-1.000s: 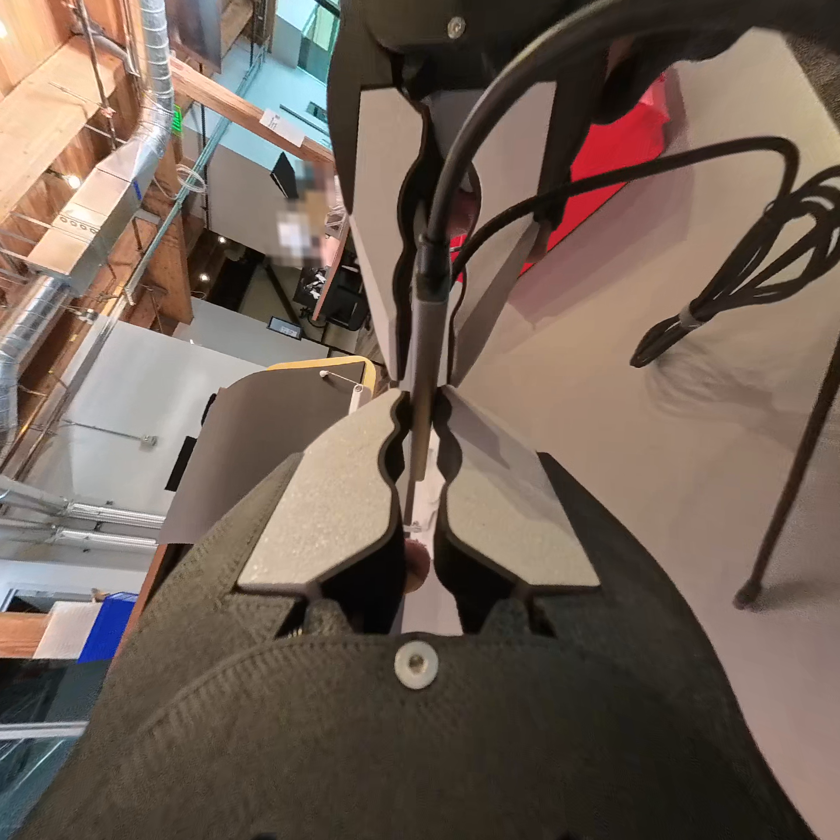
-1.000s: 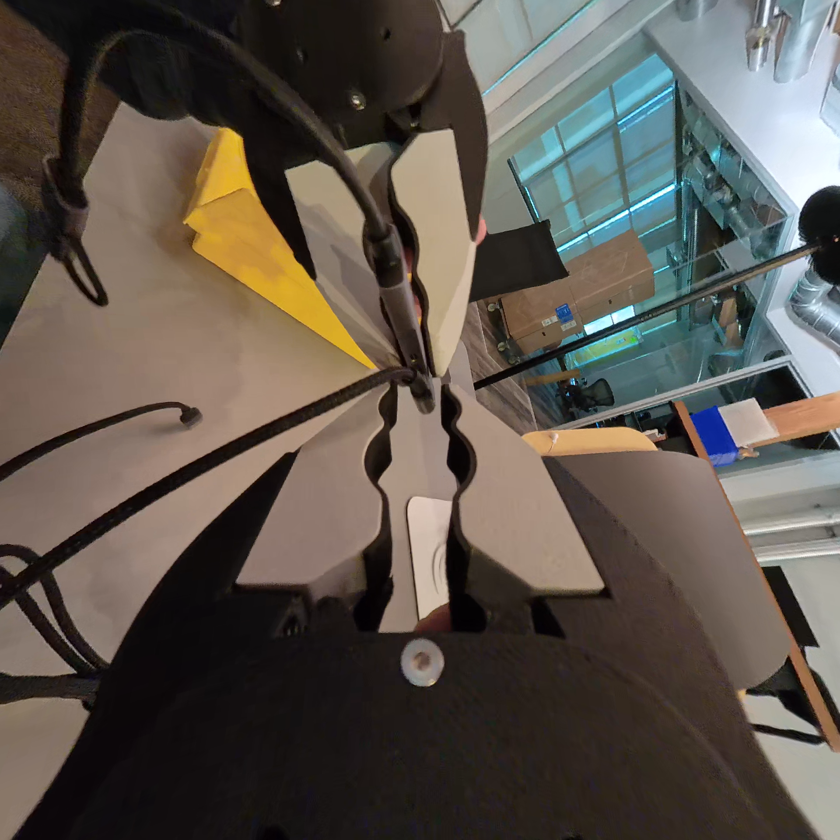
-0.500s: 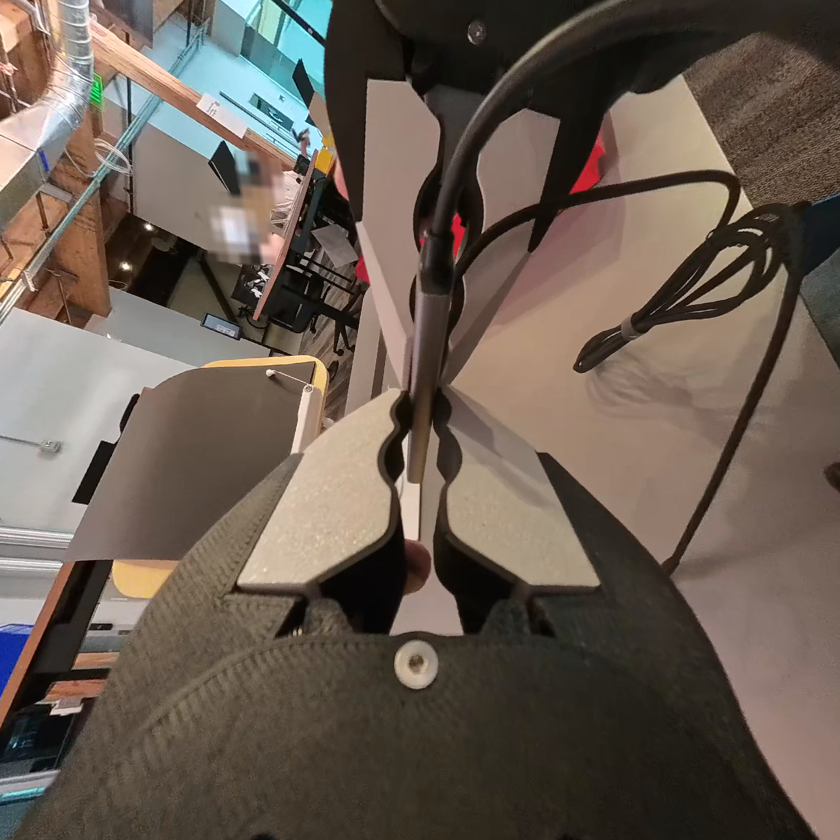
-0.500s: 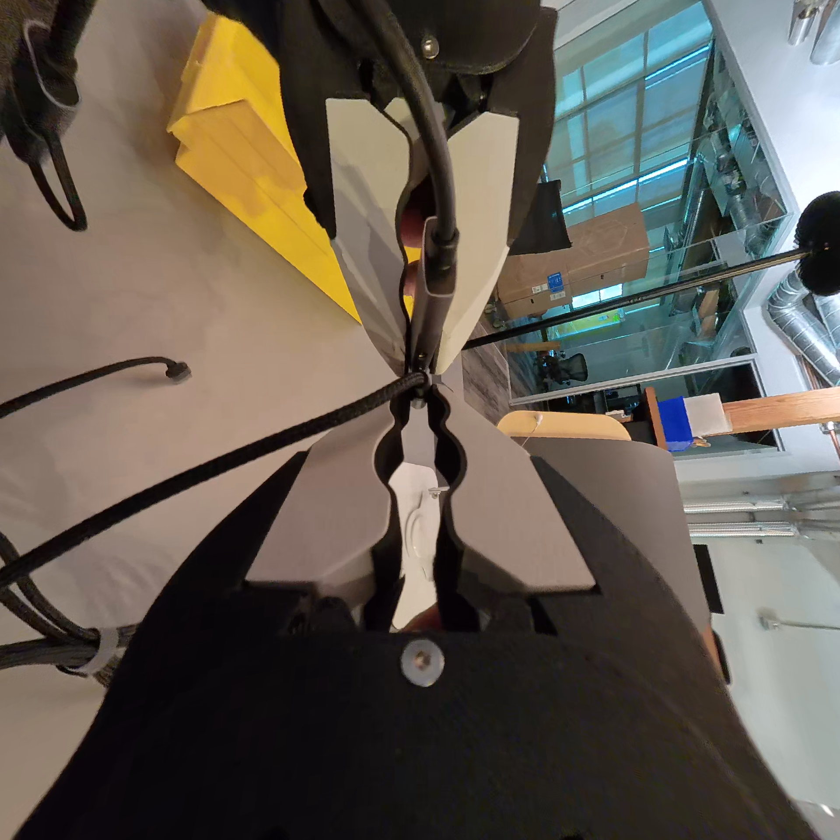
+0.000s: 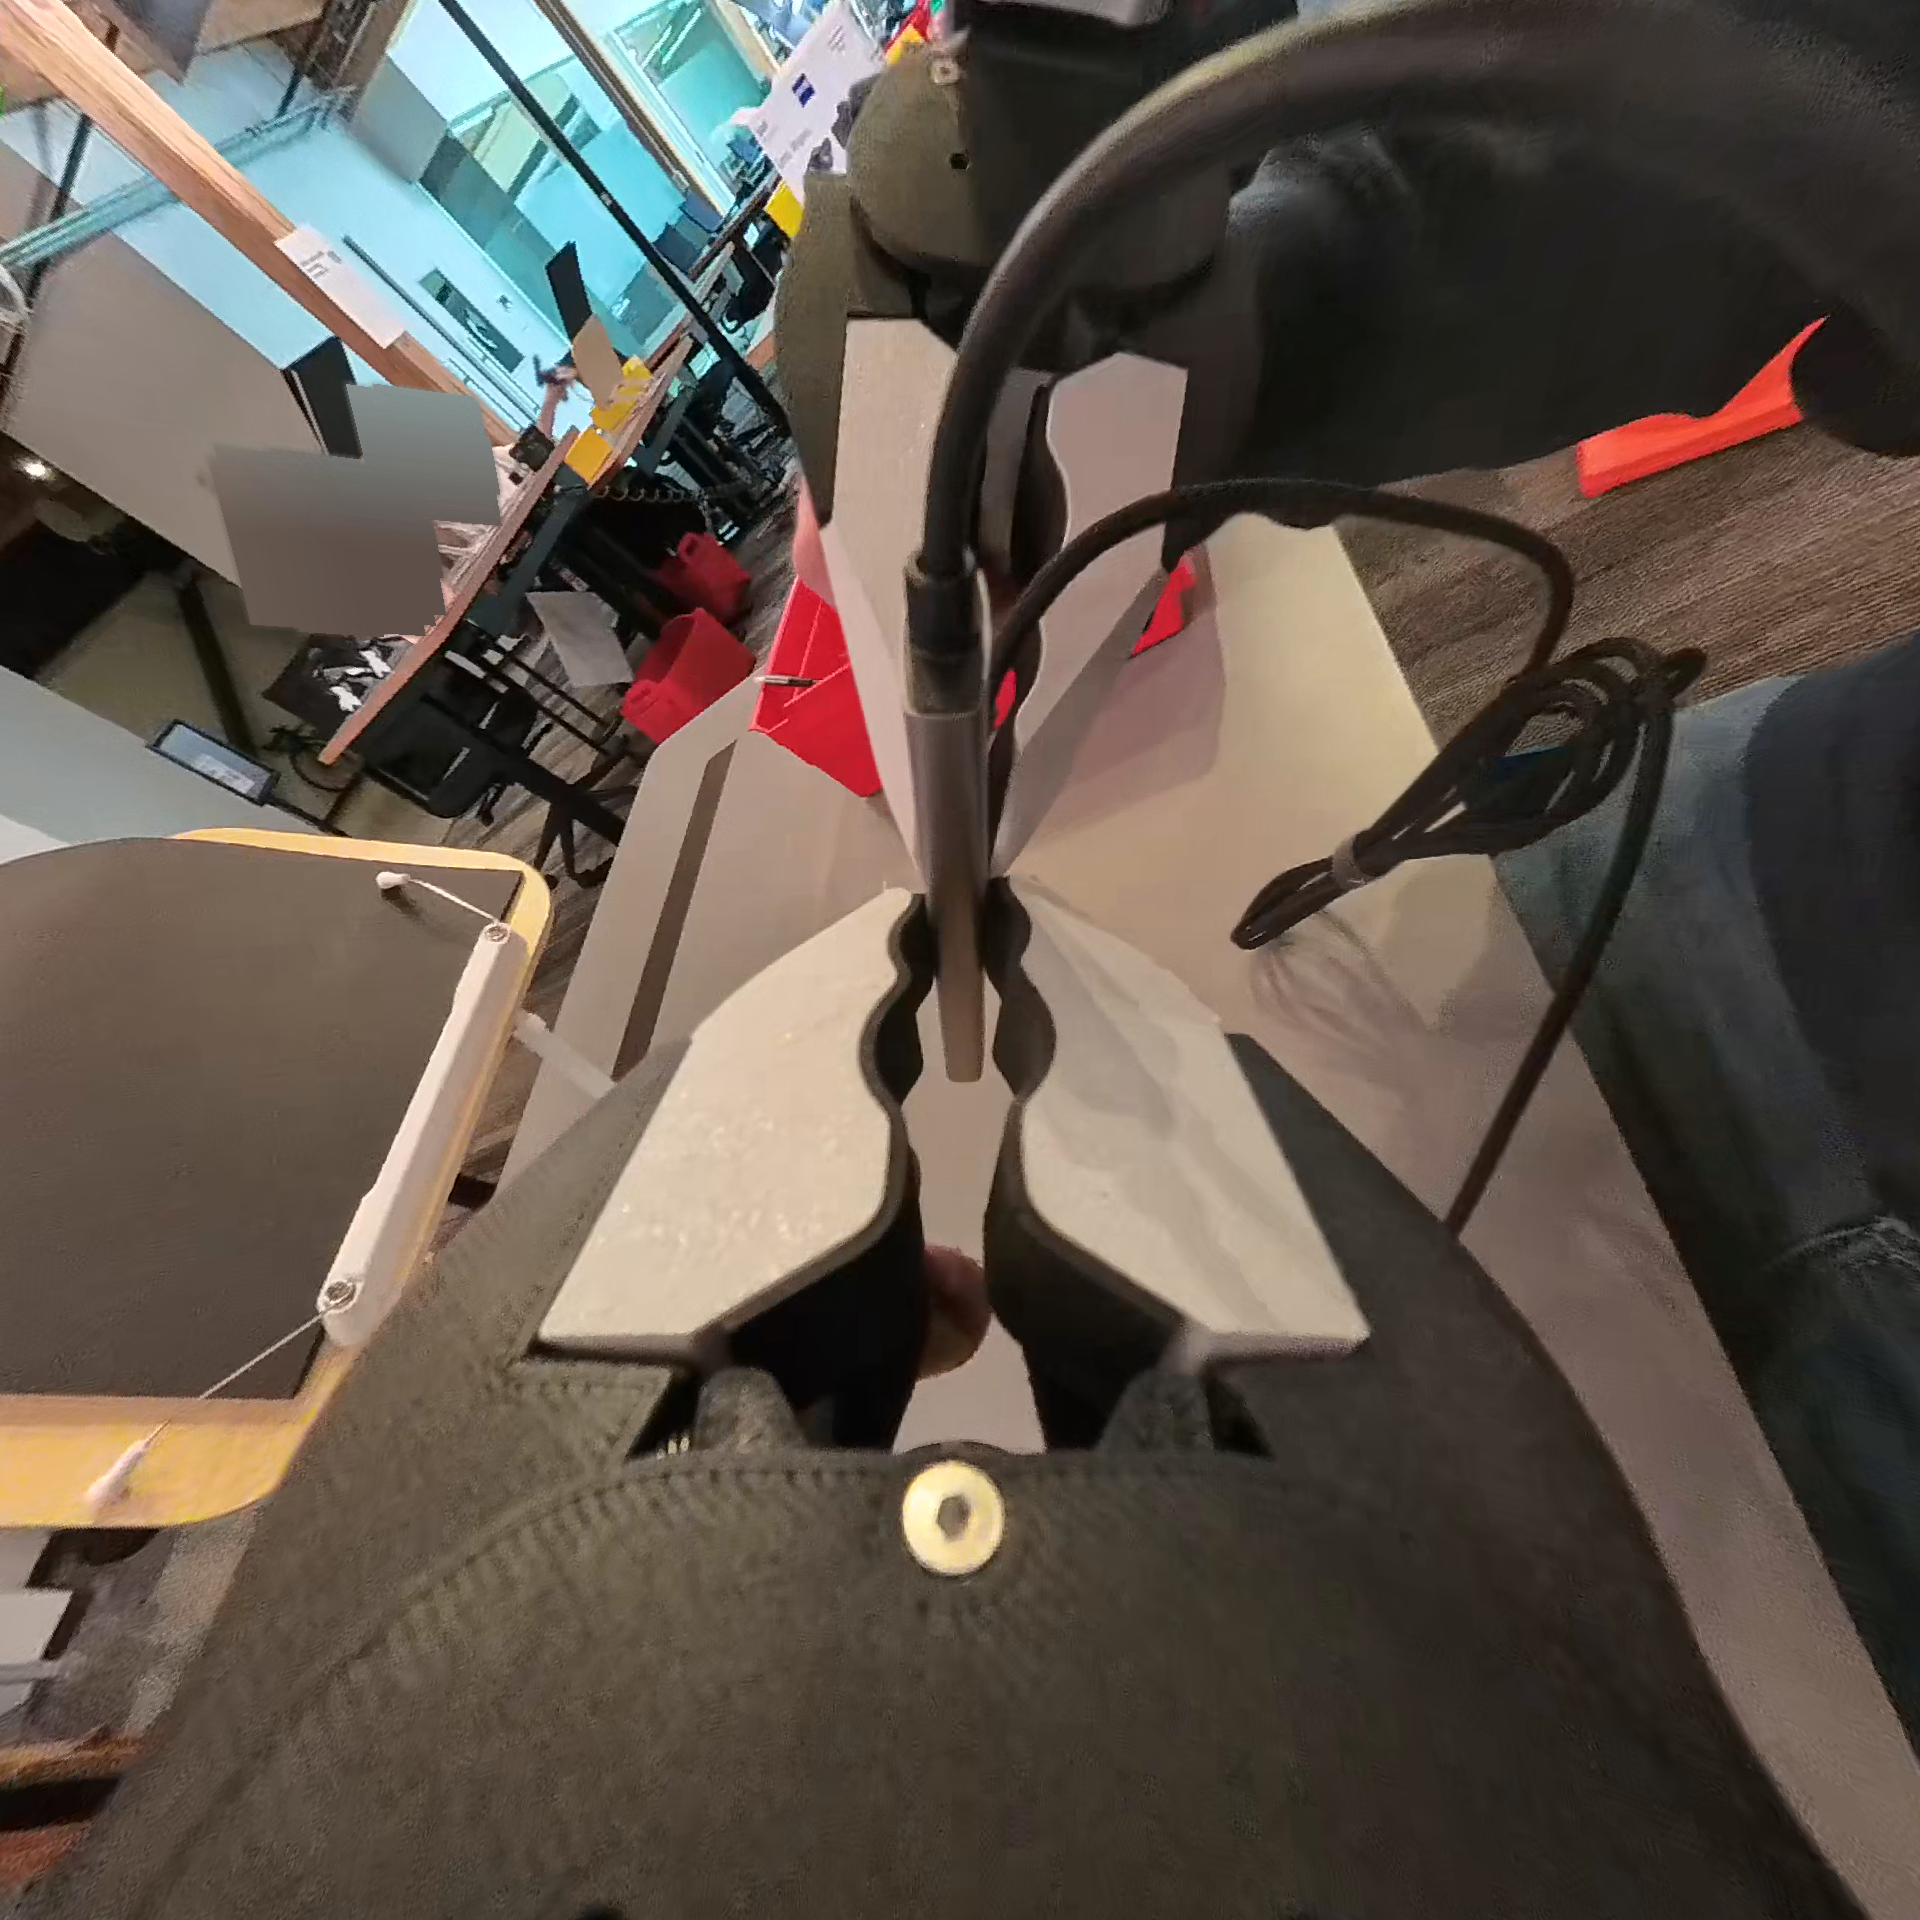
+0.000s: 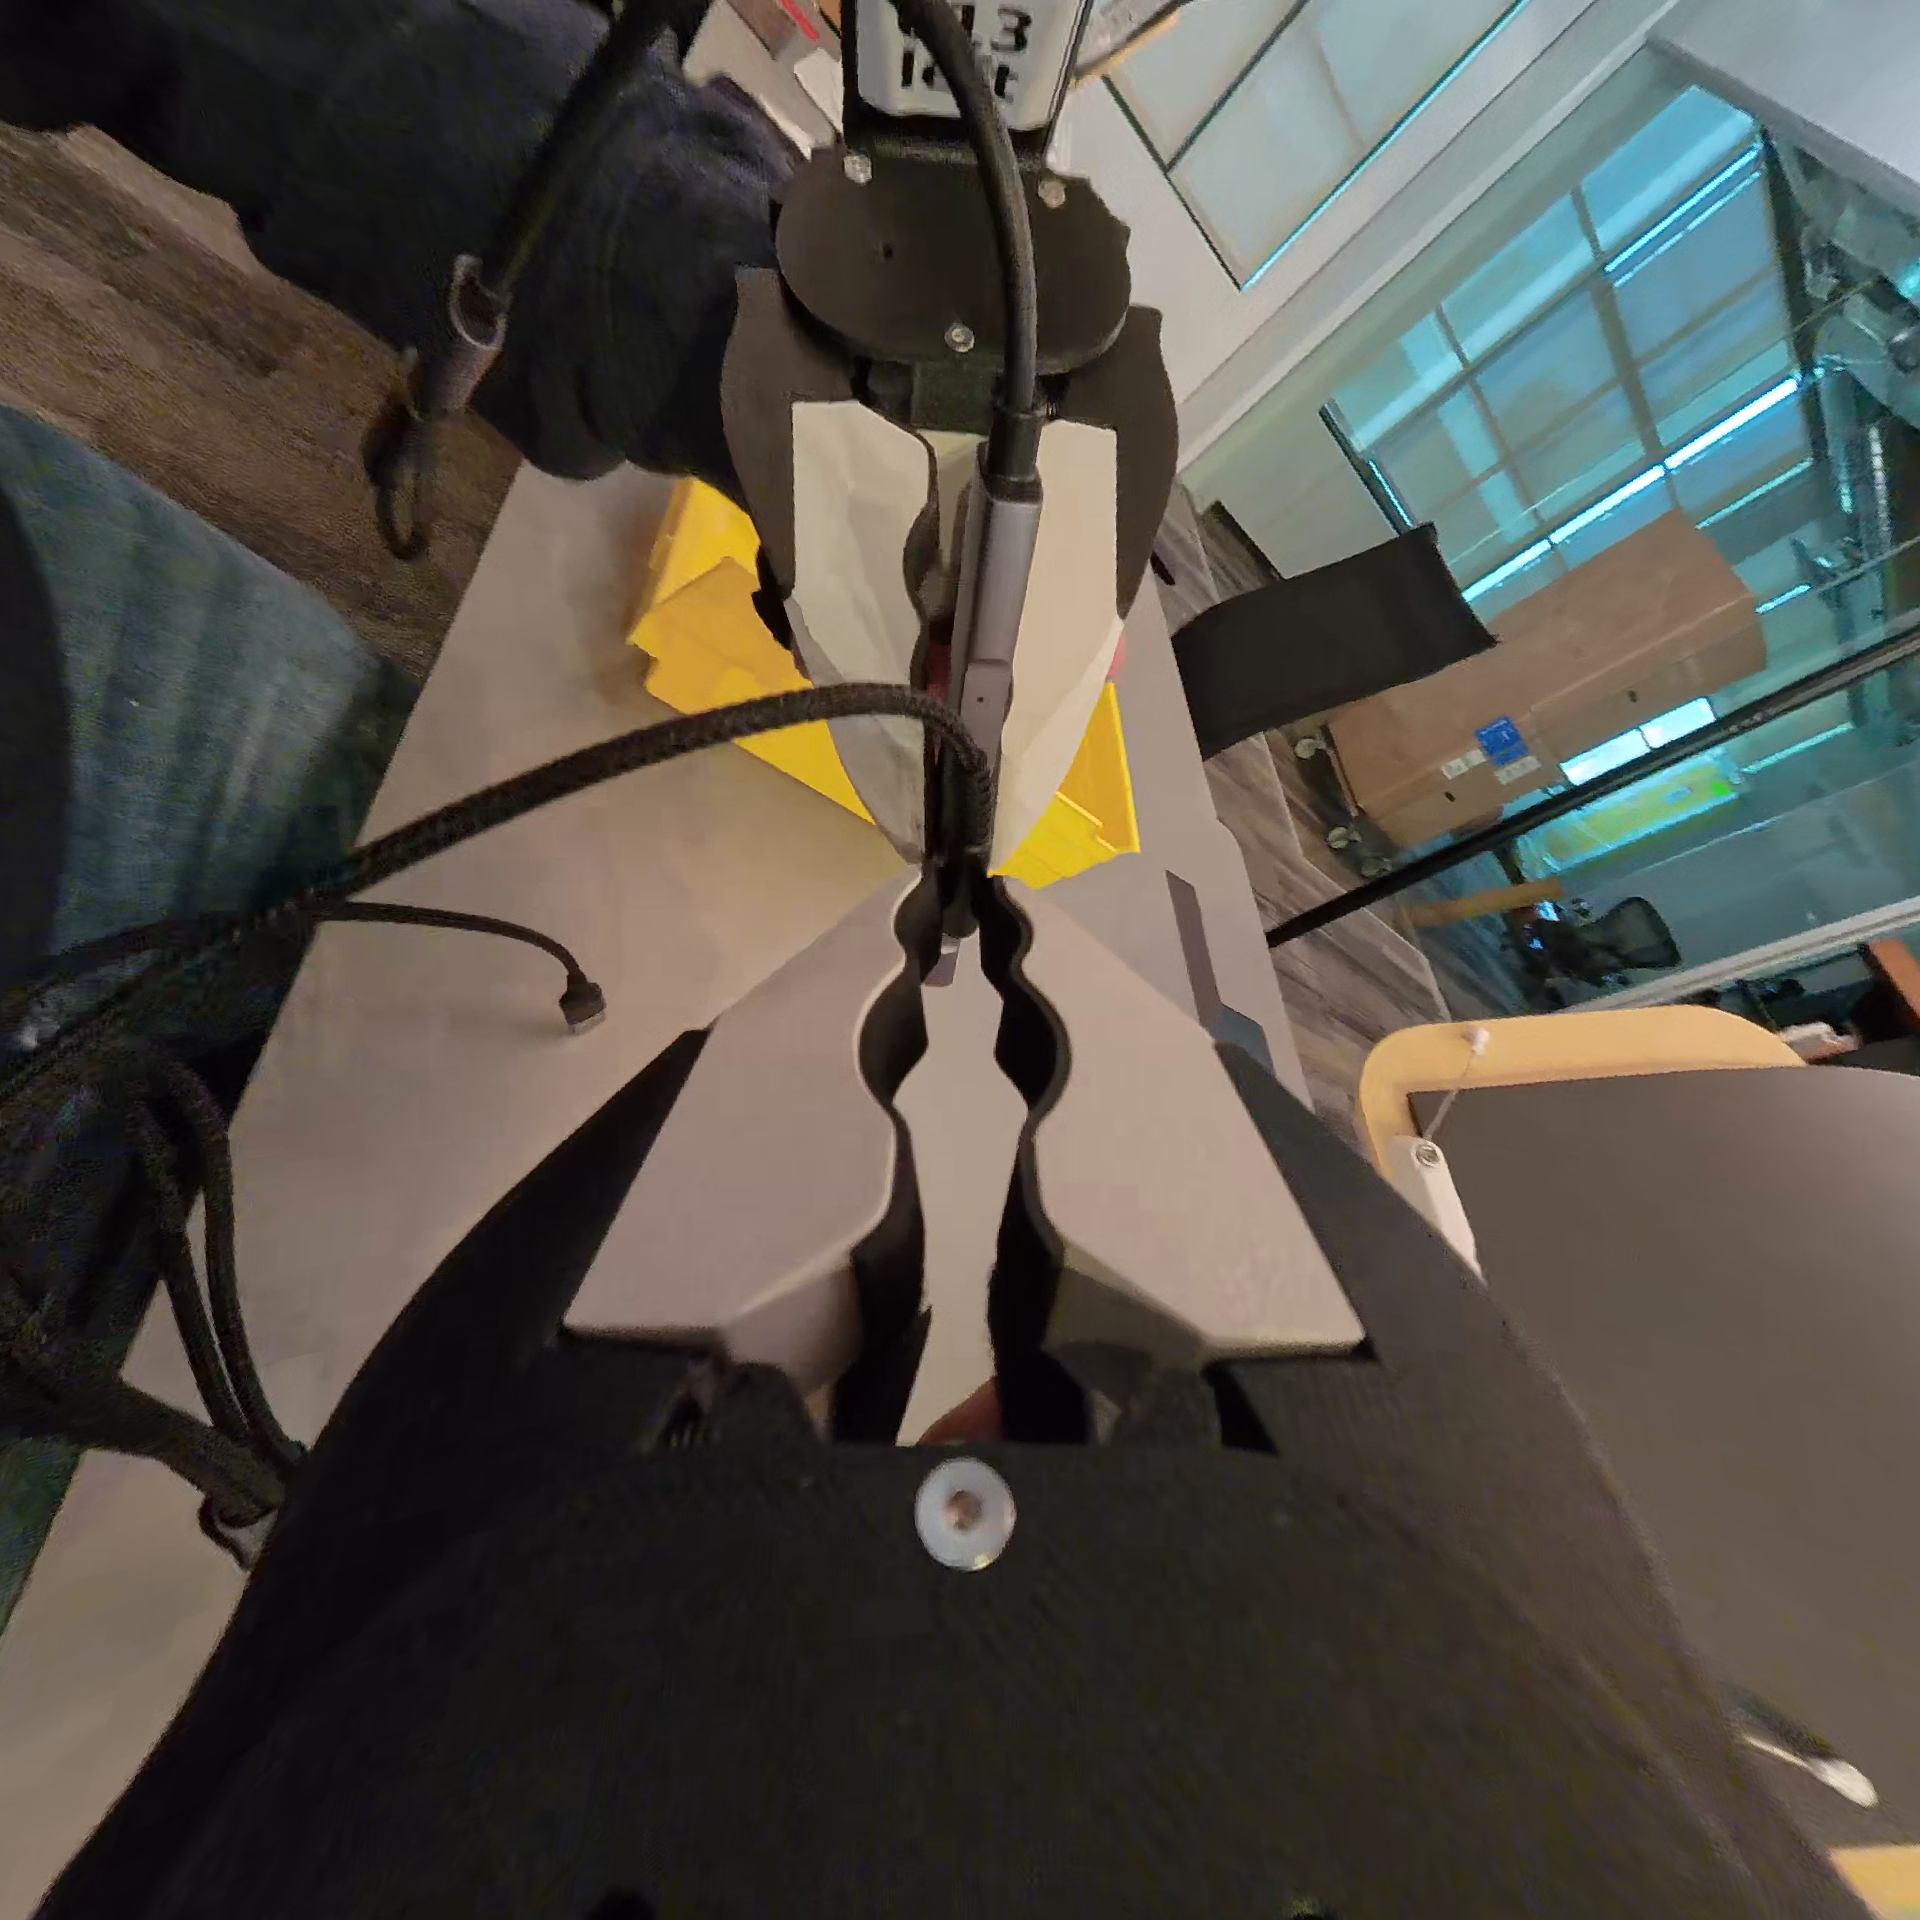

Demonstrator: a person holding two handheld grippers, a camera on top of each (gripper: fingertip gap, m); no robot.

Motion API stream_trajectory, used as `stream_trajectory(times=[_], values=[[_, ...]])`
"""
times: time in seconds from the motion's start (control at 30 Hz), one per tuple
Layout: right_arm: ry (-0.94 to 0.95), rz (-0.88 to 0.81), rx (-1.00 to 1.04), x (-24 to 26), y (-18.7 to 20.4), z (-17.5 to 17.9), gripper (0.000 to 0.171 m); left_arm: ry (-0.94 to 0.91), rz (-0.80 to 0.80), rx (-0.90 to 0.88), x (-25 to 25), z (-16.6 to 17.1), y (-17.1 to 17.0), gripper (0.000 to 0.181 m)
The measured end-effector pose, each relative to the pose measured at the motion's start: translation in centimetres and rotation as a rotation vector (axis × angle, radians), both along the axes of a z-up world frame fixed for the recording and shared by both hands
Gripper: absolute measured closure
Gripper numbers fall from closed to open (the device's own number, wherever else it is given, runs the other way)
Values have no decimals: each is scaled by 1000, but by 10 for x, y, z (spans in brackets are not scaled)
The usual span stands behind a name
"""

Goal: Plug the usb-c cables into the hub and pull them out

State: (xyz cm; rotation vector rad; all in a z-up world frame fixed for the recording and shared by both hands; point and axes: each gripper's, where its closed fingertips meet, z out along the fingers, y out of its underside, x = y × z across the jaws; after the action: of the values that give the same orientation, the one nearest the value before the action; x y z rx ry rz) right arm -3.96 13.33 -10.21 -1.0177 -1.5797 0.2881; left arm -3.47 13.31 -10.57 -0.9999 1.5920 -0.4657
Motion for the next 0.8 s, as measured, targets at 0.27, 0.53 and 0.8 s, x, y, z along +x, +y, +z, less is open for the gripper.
stream_trajectory(times=[0.27,0.53,0.8], values=[[78,96,-148,3,-11,5,167,-9,-46,-33,2,3,-11,172],[154,42,-173,-4,-10,15,167,-55,-63,-87,-7,11,-7,171],[194,168,-326,-1,-19,14,167,-27,-119,-114,-7,7,-17,171]])
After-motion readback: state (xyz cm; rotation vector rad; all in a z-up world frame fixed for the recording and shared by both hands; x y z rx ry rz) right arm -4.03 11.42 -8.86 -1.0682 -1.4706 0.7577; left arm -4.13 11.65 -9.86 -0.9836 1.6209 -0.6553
